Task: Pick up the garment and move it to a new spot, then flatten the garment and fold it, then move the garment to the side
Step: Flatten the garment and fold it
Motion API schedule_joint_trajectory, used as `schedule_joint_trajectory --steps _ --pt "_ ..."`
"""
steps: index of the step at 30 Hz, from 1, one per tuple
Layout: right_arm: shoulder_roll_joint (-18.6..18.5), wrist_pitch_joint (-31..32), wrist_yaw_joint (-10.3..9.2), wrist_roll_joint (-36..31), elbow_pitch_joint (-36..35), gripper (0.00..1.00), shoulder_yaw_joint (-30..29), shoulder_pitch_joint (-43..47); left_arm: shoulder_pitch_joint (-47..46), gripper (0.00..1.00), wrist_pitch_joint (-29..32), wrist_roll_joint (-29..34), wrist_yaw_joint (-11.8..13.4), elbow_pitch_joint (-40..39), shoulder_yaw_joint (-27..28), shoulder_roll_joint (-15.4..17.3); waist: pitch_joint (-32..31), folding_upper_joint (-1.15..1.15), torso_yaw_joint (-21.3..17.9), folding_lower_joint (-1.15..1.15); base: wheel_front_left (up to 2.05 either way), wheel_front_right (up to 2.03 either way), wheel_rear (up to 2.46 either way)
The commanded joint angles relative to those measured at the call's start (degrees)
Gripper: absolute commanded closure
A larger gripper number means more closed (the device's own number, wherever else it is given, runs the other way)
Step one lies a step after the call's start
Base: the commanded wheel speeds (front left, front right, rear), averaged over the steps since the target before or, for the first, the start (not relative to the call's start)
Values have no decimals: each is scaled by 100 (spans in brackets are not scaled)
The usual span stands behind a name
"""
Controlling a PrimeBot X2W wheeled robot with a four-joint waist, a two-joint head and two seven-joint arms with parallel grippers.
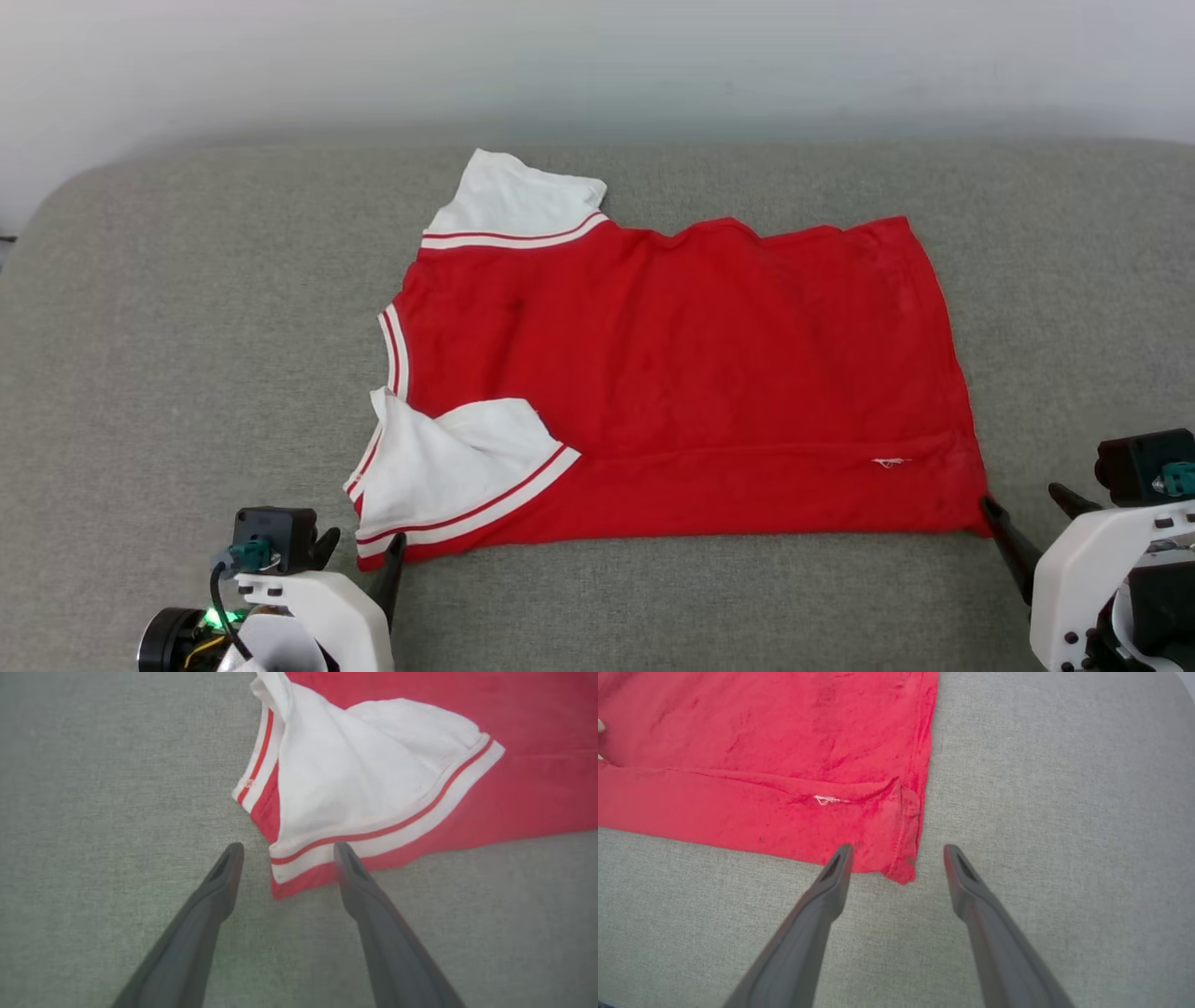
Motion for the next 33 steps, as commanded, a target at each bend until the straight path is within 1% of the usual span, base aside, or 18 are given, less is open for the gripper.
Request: schedule_joint_trajectory --steps 1,5,11,15,16,17,18,20,23,25,28,33 --pt "18 -16 -5 -35 -22 0 -11 9 -72 0 21 22 6 29 -9 -13 84 0 -55 0 0 0 0" --pt "38 -12 -5 -58 -60 0 -27 8 -152 0 40 23 49 278 -9 -56 231 0 -128 0 0 0 0" --pt "29 -60 -5 -63 -60 0 -51 -34 -198 0 236 -8 125 740 -77 -92 382 0 -161 0 0 0 0" --pt "32 -89 -5 -82 -17 0 -85 -59 -203 0 332 -88 81 1015 -120 -162 439 0 -117 0 0 0 0" --pt "34 -93 -5 -94 0 0 -82 -64 -193 0 421 -123 36 1086 -162 -190 438 0 -101 0 0 0 0" --pt "37 -88 -5 -96 11 0 -76 -65 -179 82 486 -147 -24 1141 -220 -213 428 0 -83 0 0 0 0" --pt "39 -86 -5 -95 26 0 -68 -65 -161 100 515 -175 -87 1162 -261 -242 412 0 -66 0 0 0 0" --pt "25 -74 -5 -121 56 0 -57 -53 -163 100 520 -217 -208 1172 -308 -275 358 0 -22 0 0 0 0" --pt "-49 -54 -5 -208 90 0 -63 -24 -226 100 272 -214 -269 1072 -228 -280 249 0 51 0 0 0 0" --pt "-86 -18 -5 -254 130 0 -43 13 -247 100 118 -235 -276 928 -155 -300 174 0 100 0 0 0 0" --pt "-115 42 -5 -367 285 0 -22 35 -284 100 -36 -206 -285 632 -76 -247 85 0 190 0 0 0 0" --pt "-17 94 -5 -546 700 0 -27 -105 -217 100 -116 -131 -227 60 -57 -142 68 0 340 0 0 0 0"
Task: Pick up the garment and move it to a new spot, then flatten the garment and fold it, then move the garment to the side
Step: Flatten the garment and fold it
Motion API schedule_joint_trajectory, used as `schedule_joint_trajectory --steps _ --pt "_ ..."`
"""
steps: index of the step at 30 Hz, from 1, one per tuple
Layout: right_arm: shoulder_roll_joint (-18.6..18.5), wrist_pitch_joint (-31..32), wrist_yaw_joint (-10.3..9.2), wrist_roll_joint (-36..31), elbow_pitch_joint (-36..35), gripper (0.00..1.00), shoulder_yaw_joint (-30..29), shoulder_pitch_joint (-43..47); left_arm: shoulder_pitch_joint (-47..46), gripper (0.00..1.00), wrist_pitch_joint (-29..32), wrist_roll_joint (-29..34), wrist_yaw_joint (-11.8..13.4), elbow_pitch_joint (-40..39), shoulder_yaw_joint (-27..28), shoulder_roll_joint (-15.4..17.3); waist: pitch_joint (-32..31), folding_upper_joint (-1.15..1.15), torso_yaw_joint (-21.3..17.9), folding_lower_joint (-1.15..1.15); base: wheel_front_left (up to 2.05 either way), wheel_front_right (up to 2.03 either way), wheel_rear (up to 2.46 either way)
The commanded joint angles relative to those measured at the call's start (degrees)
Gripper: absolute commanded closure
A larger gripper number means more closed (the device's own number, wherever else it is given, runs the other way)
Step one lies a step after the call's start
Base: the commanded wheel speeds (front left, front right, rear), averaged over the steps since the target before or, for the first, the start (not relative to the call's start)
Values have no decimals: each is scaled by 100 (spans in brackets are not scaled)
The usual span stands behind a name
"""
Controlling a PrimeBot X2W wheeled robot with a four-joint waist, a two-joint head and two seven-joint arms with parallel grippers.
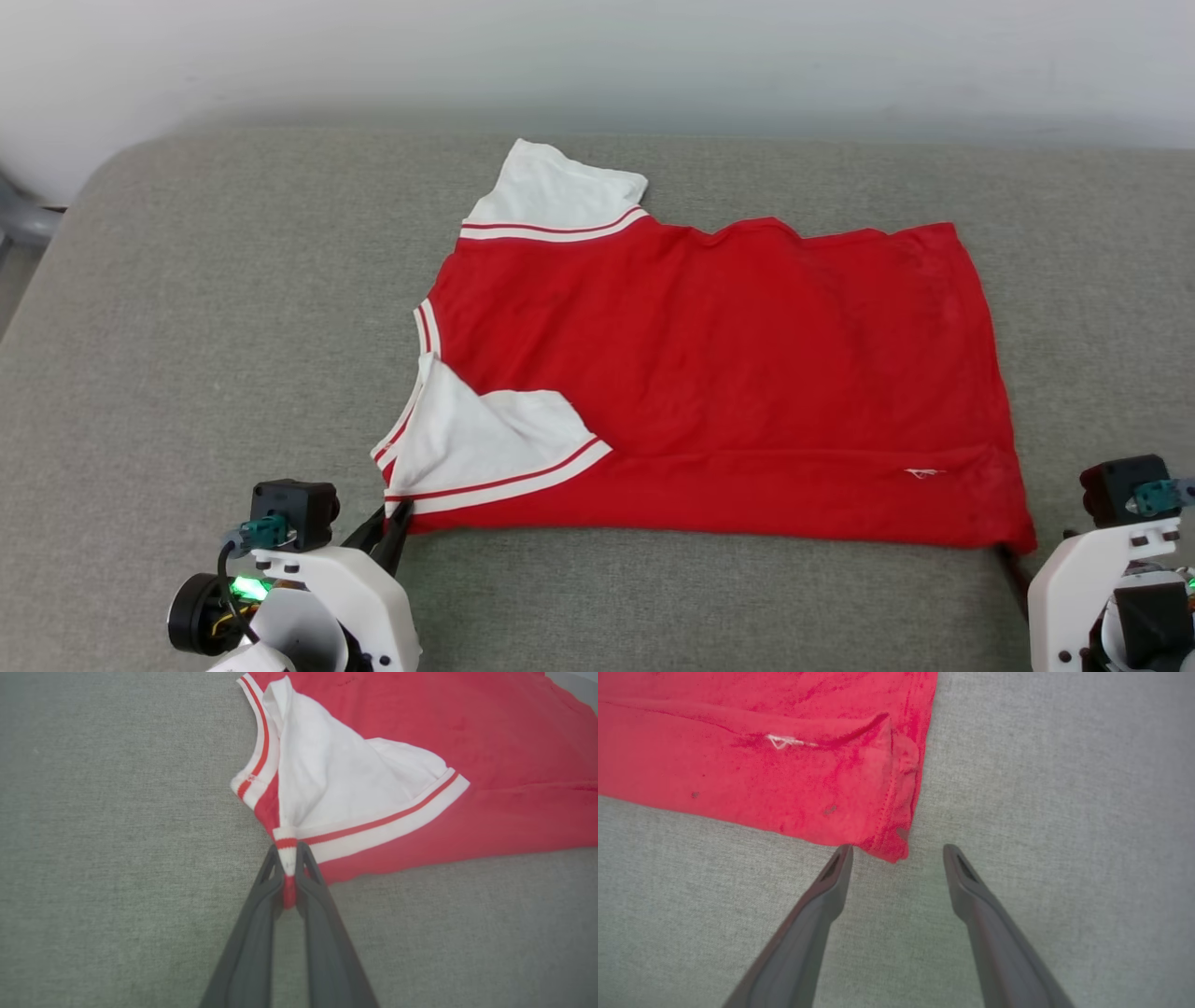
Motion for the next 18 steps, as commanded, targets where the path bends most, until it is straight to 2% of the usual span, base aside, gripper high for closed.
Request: schedule_joint_trajectory --steps 1,7,18 --pt "43 0 -5 -53 82 0 -4 -124 70 100 4 9 36 -76 8 25 17 0 48 0 0 0 0" --pt "180 -57 -5 -230 625 0 -146 -373 43 100 31 75 72 -481 -41 81 138 0 181 0 0 0 0" --pt "427 -140 -4 -151 1284 0 -256 -594 -6 100 81 149 70 -492 -167 84 309 0 296 0 0 0 0"
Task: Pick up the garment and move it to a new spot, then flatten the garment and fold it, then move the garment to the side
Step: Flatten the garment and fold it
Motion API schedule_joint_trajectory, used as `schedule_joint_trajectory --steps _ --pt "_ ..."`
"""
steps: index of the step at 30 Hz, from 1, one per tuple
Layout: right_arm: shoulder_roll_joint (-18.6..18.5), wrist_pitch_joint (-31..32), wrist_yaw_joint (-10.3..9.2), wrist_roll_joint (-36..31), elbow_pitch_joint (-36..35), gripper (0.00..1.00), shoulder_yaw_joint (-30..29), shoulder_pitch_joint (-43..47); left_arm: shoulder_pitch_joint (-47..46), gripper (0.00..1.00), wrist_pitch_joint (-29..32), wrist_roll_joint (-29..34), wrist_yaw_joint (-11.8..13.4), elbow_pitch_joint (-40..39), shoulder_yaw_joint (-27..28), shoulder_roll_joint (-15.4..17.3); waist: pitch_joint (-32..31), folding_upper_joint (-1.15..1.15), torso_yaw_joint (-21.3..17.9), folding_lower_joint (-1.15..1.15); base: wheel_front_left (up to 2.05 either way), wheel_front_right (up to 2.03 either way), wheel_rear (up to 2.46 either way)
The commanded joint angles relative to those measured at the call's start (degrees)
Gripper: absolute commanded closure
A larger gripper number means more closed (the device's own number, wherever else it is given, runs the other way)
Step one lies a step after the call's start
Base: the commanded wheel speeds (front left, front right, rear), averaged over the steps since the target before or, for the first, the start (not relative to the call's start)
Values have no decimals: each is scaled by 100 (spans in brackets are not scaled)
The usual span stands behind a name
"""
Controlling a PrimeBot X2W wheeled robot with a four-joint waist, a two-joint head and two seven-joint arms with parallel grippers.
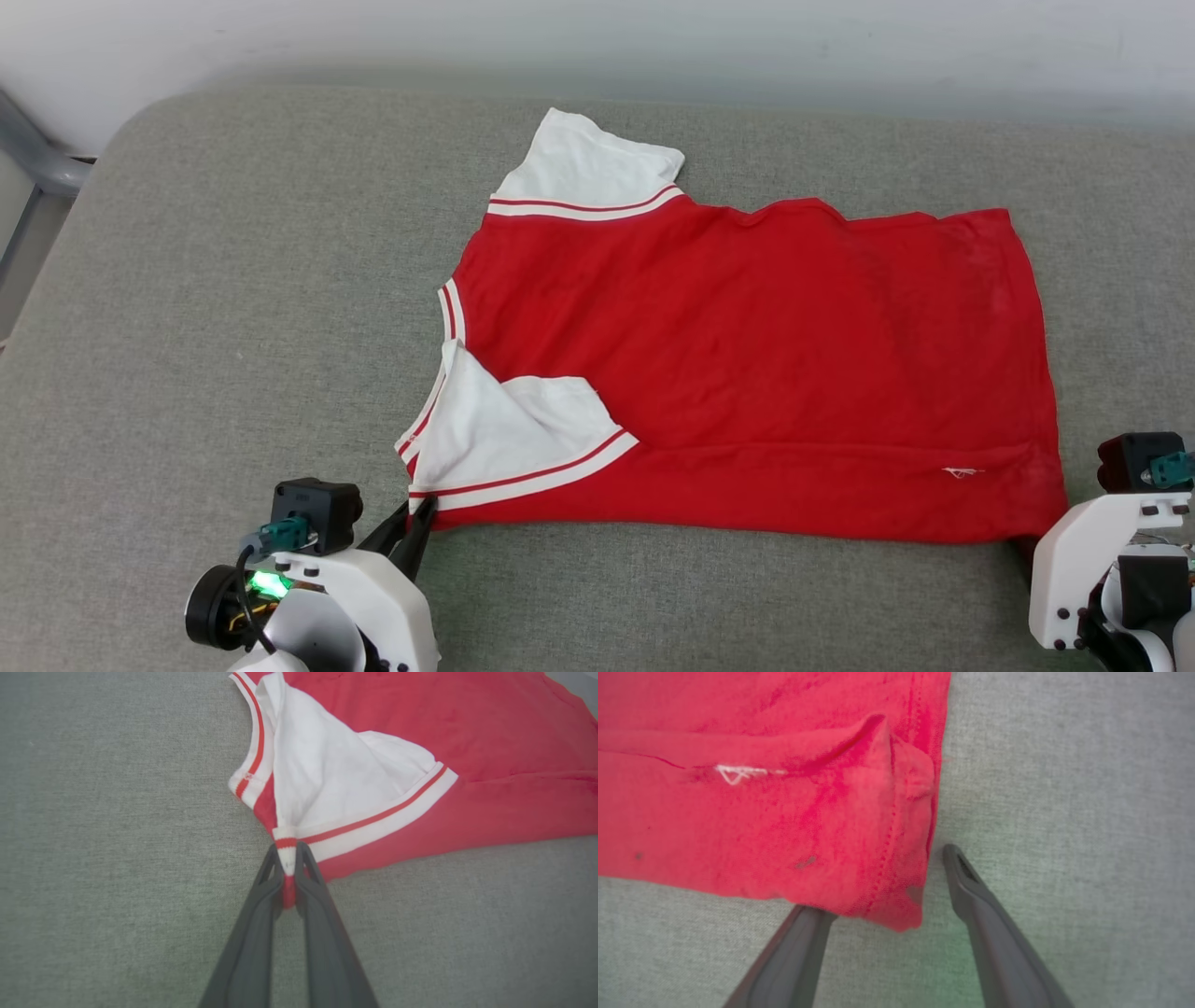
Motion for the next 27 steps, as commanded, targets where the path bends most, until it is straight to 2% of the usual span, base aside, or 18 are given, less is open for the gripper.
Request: schedule_joint_trajectory --steps 1,3,4,14,22,27 --pt "90 54 -3 30 183 0 39 -6 -45 100 21 35 14 36 -31 19 13 0 4 0 0 0 0" --pt "106 94 -3 53 320 78 64 9 -61 100 13 48 2 59 -43 21 27 0 6 0 0 0 0" --pt "109 111 -3 62 383 100 79 18 -65 100 12 47 -4 71 -42 20 32 0 5 0 0 0 0" --pt "-58 33 -6 189 519 100 -47 91 58 100 37 15 -62 301 -111 76 -282 0 -63 0 0 0 0" --pt "-280 187 -7 373 164 100 -100 391 391 100 98 -90 -82 370 -212 186 -728 0 -148 0 0 0 0" --pt "-366 464 -7 524 -216 100 -176 857 785 100 157 -173 -8 285 -284 273 -985 0 -202 0 0 0 0"
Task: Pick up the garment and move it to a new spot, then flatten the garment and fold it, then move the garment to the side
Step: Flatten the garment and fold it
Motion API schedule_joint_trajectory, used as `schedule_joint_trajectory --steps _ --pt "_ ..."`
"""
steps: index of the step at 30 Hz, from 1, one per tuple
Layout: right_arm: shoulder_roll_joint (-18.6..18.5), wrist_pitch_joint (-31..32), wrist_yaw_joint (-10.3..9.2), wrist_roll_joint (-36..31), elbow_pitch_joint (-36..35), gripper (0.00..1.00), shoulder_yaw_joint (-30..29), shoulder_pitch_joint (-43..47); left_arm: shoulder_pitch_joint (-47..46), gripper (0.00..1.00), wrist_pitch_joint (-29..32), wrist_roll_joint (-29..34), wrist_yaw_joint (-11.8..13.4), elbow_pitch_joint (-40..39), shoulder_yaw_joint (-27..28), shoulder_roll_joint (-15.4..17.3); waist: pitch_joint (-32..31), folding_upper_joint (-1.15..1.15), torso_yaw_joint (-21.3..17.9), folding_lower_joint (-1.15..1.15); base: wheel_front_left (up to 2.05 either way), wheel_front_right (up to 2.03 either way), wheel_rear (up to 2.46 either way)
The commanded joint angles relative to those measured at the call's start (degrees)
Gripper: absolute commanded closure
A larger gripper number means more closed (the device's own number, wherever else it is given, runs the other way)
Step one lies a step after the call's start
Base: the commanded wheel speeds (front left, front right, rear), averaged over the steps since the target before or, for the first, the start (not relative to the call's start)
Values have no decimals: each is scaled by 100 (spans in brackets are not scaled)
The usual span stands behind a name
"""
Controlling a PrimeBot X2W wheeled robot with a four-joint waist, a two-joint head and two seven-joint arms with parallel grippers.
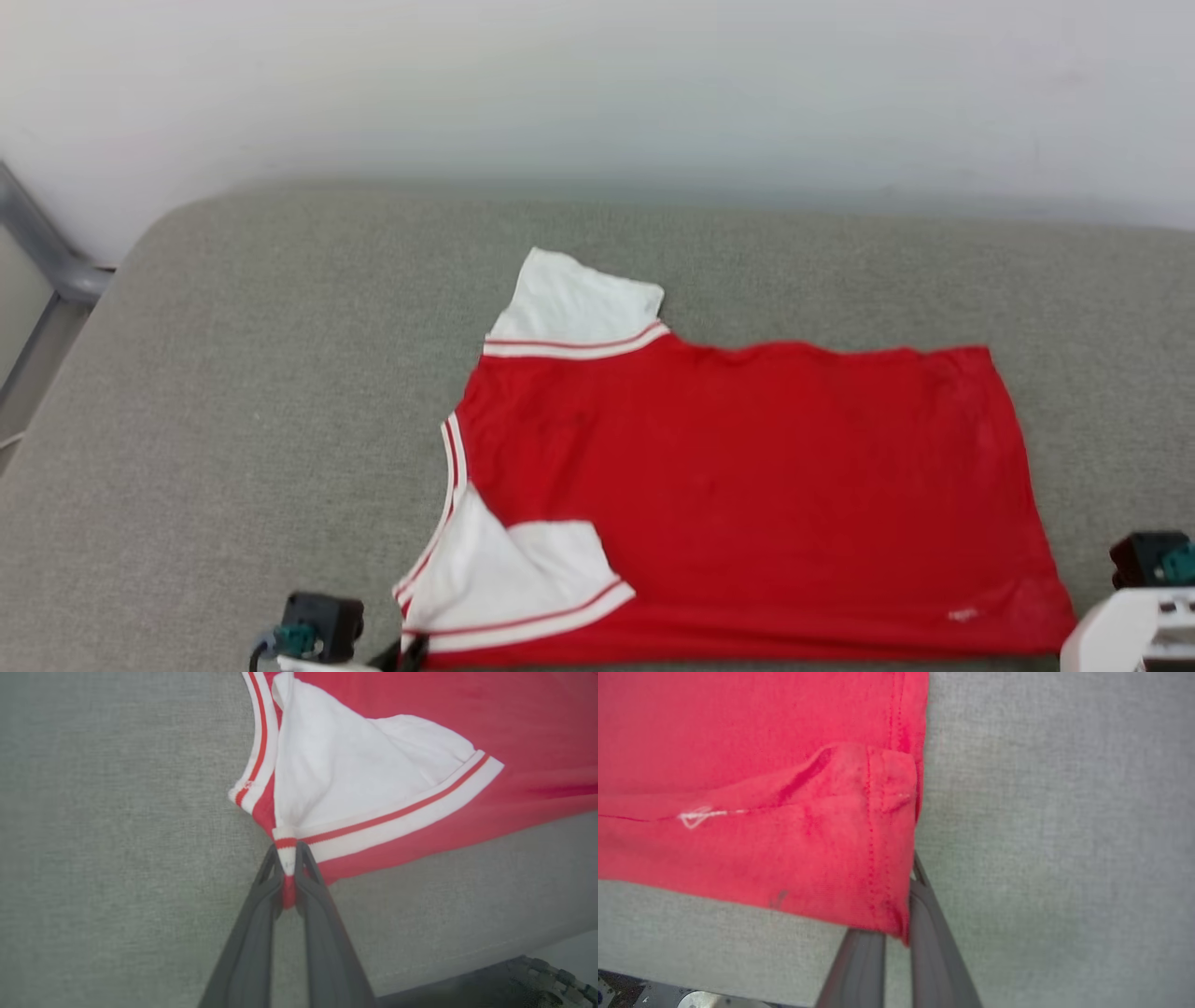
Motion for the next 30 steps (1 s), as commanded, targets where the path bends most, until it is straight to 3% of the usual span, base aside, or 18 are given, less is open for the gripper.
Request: schedule_joint_trajectory --steps 1,10,20,21,22,23,30 --pt "-60 25 -13 24 -23 100 -46 92 77 100 10 -22 35 -3 17 45 -74 0 -33 0 0 0 0" --pt "69 724 -12 102 -878 100 -235 925 469 100 122 -98 85 -109 -129 122 -97 0 -60 0 0 0 0" --pt "154 576 -12 24 -612 100 -106 734 226 100 115 -109 -74 362 -257 -78 -10 0 -59 0 0 0 0" --pt "151 562 -12 26 -576 100 -94 711 204 80 114 -100 -71 400 -264 -87 -25 0 -57 0 0 0 0" --pt "145 512 -12 30 -562 76 -89 680 193 38 108 -81 -67 432 -272 -91 -46 0 -54 0 0 0 0" --pt "139 463 -12 60 -549 0 -72 649 186 0 89 -67 -55 458 -267 -97 -65 0 -53 0 0 0 0" --pt "93 -77 -9 294 -901 0 -143 446 -14 0 -457 115 74 256 -30 -105 -230 0 -86 0 0 0 0"
